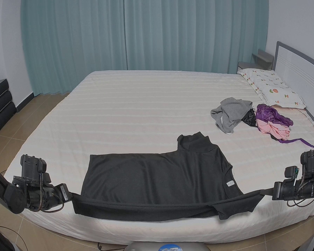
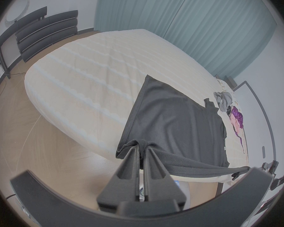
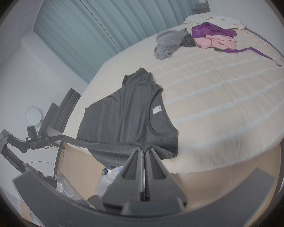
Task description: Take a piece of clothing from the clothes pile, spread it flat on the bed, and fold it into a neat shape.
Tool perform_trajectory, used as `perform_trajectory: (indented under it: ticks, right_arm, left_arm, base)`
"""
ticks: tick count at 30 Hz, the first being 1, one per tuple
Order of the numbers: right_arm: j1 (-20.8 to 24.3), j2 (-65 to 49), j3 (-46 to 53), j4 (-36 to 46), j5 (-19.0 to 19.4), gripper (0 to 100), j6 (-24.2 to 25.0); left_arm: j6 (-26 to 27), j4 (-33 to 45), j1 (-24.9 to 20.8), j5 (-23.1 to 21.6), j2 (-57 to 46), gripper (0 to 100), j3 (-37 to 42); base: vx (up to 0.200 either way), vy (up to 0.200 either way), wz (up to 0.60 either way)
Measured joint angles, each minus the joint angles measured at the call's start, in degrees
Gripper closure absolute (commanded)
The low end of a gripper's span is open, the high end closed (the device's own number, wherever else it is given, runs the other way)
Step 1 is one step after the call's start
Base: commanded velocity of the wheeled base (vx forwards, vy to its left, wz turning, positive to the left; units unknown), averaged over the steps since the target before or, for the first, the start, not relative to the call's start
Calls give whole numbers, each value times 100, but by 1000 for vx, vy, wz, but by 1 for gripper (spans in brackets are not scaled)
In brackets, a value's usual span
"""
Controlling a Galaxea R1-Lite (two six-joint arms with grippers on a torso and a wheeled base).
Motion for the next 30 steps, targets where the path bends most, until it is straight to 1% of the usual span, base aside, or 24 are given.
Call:
perform_trajectory:
  ticks: [3, 9, 19, 24, 30]
  right_arm:
    - [67, -83, 50, -119, -4, 100, 107]
    - [108, -299, 238, -137, -2, 100, 105]
    - [118, -646, 577, -123, -13, 100, 79]
    - [124, -677, 728, -112, -15, 100, 45]
    - [129, -692, 1031, -119, -13, 100, -133]
  left_arm:
    - [4, 5, 0, 2, -39, 100, -40]
    - [38, 84, -6, 16, -340, 100, -13]
    - [123, 796, -11, -39, -814, 100, 116]
    - [148, 809, -24, -60, -835, 100, 183]
    - [468, 813, -69, -35, -833, 100, 463]
  base:
    - [0, 0, 0]
    - [0, 0, 0]
    - [0, 0, 0]
    - [0, 0, 0]
    - [0, 0, 0]
